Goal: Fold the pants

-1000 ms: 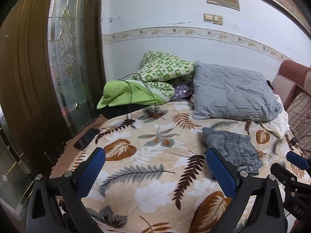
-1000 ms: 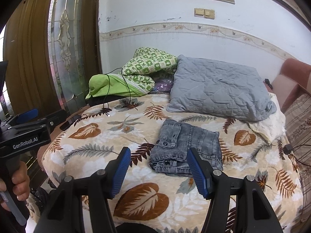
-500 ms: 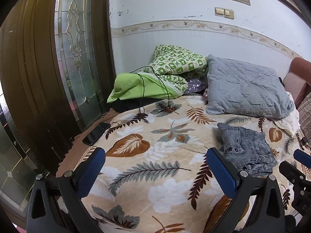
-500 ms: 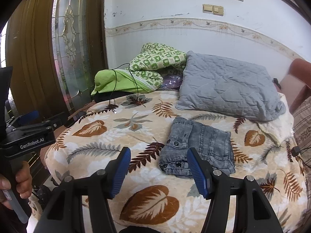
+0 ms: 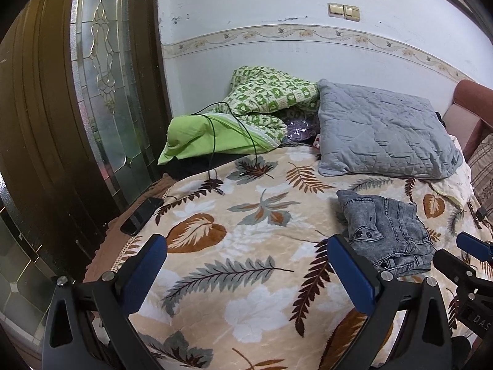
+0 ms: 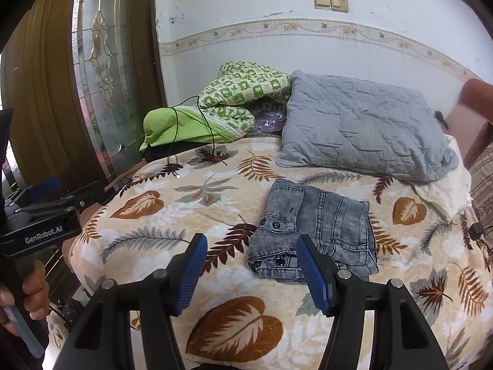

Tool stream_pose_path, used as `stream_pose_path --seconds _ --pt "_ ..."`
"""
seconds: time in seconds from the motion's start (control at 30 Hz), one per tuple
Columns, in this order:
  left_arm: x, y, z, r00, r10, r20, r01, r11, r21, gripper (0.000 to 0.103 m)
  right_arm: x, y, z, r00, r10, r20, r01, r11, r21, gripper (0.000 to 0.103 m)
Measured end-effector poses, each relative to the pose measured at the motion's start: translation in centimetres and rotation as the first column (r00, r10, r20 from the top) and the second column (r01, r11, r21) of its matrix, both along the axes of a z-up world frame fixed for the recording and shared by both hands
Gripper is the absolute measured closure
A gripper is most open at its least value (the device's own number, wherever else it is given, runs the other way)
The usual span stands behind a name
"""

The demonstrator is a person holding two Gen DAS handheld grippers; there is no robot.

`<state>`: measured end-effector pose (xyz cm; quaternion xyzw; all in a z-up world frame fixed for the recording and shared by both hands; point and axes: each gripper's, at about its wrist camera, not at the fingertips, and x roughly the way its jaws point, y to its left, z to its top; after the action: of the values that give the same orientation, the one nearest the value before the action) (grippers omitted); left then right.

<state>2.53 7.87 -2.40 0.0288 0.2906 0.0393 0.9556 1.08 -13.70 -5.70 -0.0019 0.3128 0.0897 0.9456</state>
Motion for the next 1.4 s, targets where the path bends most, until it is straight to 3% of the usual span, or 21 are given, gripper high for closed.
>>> stream_pose_path --seconds 0.33,1.03,1.4 --pt "-0.2 -0.4 0.4 1.000 -0.021 0.011 0.021 1.000 0.002 0.000 0.6 -0.1 -0.4 1.000 0.002 -0.016 -0.002 1.000 0.010 0.039" --pt "-4.8 -1.3 4.1 0.992 -0.056 0.111 0.057 0.998 -0.007 0.000 -4.4 -0.2 3.6 0.996 -0.006 0.084 0.007 1.000 -0.010 0.039" --pt "-3.4 -3.6 3.9 0.991 -0.099 0.090 0.099 0.995 0.009 0.000 -3.2 -2.5 2.7 0.997 -0.035 0.067 0.034 0.999 0.026 0.039"
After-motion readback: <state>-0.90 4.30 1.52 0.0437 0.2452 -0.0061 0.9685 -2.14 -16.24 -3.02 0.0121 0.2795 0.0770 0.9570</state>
